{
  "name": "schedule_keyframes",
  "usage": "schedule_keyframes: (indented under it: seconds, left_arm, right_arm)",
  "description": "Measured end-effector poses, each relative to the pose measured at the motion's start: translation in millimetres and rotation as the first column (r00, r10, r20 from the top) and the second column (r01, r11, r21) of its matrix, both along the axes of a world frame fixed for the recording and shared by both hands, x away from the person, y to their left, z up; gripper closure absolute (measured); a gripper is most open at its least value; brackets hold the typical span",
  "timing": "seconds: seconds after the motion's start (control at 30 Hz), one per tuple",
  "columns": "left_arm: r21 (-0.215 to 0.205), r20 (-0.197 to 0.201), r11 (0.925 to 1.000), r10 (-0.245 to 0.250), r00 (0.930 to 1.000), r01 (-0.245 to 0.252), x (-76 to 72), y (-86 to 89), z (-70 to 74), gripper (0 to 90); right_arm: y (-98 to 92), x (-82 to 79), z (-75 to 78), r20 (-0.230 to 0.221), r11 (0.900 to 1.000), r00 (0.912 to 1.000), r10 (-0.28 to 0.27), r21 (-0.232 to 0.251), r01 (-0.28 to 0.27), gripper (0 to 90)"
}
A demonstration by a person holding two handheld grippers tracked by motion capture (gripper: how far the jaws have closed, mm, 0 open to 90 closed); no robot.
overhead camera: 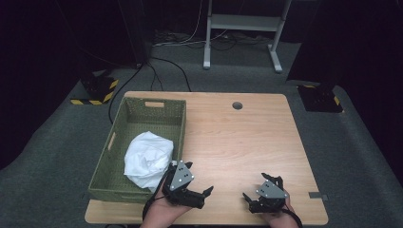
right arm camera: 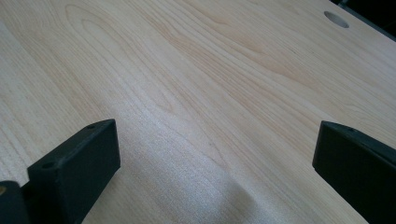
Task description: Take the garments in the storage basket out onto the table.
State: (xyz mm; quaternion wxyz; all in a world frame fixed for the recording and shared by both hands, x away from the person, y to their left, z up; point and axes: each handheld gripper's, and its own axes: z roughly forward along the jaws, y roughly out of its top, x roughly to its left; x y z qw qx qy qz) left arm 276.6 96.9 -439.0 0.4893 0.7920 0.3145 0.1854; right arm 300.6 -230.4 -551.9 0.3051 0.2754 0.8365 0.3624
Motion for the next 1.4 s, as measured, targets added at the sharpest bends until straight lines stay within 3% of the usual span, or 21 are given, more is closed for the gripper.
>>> schedule_keyframes:
  seconds: [0.47, 0.63, 0.97, 1.4]
  left_arm:
    - [-0.014, -0.025, 0.9994, 0.032, 0.9992, -0.032, 3.7, 12.4, -0.5, 1.3]
    - [-0.013, -0.018, 0.9987, 0.048, 0.9987, -0.049, 3.8, 18.1, 1.0, 1.3]
    - [-0.031, -0.003, 0.9932, 0.112, 0.9937, -0.112, 5.2, 40.9, 10.0, 1.3]
    - [-0.009, 0.014, 0.9854, 0.17, 0.9853, -0.17, 7.1, 59.5, 12.7, 1.4]
  right_arm:
    - [-0.6, -0.7, 0.2, 0.0, 1.0, 1.0, 0.004, 0.004, -0.004, 0.2]
    - [-1.0, -0.4, 0.4, -0.001, 1.0, 1.0, 0.005, 0.009, -0.005, 0.2]
    - [-1.8, -0.1, 0.6, -0.004, 1.0, 0.9999, 0.011, 0.018, -0.011, 0.2]
    - [-3.0, -0.1, 1.0, -0.009, 0.999, 0.9998, 0.017, 0.03, -0.017, 0.2]
